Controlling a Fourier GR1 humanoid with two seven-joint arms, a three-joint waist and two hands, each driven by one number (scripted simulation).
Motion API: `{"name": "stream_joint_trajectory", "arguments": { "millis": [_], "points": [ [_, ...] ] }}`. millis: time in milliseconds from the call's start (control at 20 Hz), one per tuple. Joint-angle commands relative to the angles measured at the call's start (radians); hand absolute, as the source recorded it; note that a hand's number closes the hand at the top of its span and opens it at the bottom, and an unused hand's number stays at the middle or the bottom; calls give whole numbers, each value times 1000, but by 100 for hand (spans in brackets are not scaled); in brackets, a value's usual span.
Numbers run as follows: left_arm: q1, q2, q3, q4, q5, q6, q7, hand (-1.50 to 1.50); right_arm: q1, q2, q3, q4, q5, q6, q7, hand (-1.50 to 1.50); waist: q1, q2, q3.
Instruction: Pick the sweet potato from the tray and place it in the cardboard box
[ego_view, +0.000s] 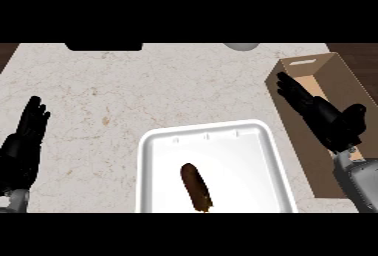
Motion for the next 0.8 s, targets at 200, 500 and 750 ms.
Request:
{"name": "stream_joint_trajectory", "arguments": {
  "millis": [200, 500, 750],
  "points": [
    [-40, -28, -7, -8, 108, -122, 64, 0, -110, 72, 283, -260, 286, -96, 169, -150, 45, -26, 42],
    [-33, -21, 31, -22, 205, -181, 122, 0, -63, 100, 383, -412, 669, -338, -66, -150, 21, -30, 48],
    [5, -43, 30, -16, 208, -216, 98, 0, -74, 94, 575, -500, 901, -271, 53, -150, 33, -22, 46]
  ]
}}
